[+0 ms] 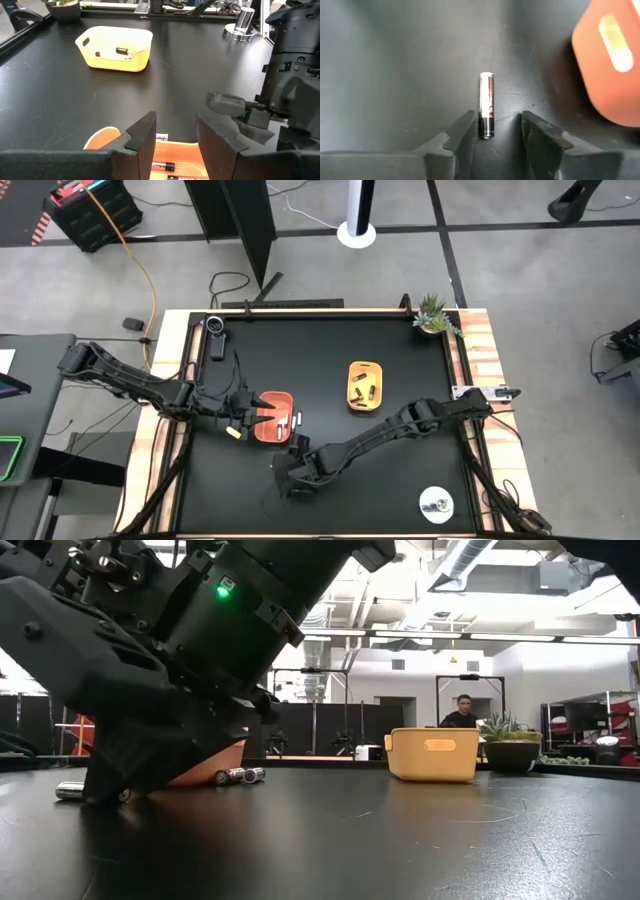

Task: Sort batteries
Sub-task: Put the small silver battery into the orange bin

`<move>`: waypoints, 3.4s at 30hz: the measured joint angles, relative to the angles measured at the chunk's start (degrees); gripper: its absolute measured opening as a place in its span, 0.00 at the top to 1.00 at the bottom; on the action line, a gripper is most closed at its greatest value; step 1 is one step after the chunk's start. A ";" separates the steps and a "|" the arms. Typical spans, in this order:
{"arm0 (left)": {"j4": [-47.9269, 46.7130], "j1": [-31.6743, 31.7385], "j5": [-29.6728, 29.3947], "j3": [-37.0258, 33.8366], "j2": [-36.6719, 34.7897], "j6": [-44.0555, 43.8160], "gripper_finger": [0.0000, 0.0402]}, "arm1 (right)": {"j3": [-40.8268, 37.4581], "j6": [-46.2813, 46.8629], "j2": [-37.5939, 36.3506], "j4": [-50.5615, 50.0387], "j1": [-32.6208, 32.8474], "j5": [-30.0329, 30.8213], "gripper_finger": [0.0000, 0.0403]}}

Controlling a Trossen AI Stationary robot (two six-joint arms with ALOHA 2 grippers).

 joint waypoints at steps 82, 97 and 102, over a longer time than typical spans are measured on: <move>-0.04 0.00 0.00 0.00 0.02 -0.07 0.67 | -0.17 -2.90 -2.27 -0.60 -1.13 -4.13 0.95; -0.04 -0.01 -0.02 0.00 0.01 0.26 0.67 | 0.29 -3.98 -3.04 -1.12 -1.19 -3.72 0.95; -0.07 0.00 -0.02 0.00 0.01 0.28 0.67 | 2.22 -5.43 -3.15 -1.19 -1.19 -3.70 0.95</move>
